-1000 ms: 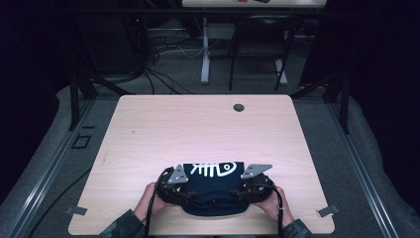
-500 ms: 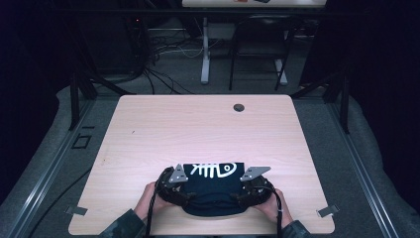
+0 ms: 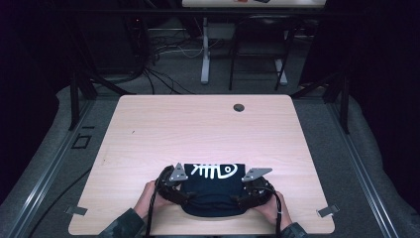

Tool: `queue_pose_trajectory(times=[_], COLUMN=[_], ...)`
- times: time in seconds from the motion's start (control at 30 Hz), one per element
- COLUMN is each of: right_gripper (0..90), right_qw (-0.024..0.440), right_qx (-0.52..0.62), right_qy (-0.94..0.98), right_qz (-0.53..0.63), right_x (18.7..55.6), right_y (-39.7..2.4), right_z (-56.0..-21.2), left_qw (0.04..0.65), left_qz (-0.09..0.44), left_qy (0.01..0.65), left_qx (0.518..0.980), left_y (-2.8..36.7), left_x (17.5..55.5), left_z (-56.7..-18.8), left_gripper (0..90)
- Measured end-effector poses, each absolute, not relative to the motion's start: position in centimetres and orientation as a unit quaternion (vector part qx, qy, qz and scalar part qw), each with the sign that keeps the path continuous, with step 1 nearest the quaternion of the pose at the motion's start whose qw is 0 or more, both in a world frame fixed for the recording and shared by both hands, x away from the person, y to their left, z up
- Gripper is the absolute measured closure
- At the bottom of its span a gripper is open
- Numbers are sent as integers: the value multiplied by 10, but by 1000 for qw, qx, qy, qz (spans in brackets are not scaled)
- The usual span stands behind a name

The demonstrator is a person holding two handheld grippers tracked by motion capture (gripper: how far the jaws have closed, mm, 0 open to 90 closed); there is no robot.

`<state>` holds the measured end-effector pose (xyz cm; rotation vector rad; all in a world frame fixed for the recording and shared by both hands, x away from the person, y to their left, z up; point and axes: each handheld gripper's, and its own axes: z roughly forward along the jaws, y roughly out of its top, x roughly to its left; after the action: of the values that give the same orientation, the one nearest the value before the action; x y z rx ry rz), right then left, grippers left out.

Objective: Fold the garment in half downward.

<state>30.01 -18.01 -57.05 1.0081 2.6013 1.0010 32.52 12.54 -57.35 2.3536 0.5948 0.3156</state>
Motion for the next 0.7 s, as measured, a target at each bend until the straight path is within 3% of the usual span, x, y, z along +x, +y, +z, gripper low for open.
queue_pose_trajectory(times=[0.13,0.33,0.7], right_gripper=[148,123,45], right_qw=[95,110,135], right_qx=[342,335,337], right_qy=[874,870,855], right_qz=[333,345,370], right_x=[300,297,290], right_y=[-180,-180,-192], right_z=[-570,-563,-539], left_qw=[345,361,384], left_qz=[135,135,167], left_qy=[220,233,259], left_qx=[902,893,871], left_y=[125,129,152], left_x=[323,324,316], left_z=[-573,-566,-545], left_gripper=[149,67,20])
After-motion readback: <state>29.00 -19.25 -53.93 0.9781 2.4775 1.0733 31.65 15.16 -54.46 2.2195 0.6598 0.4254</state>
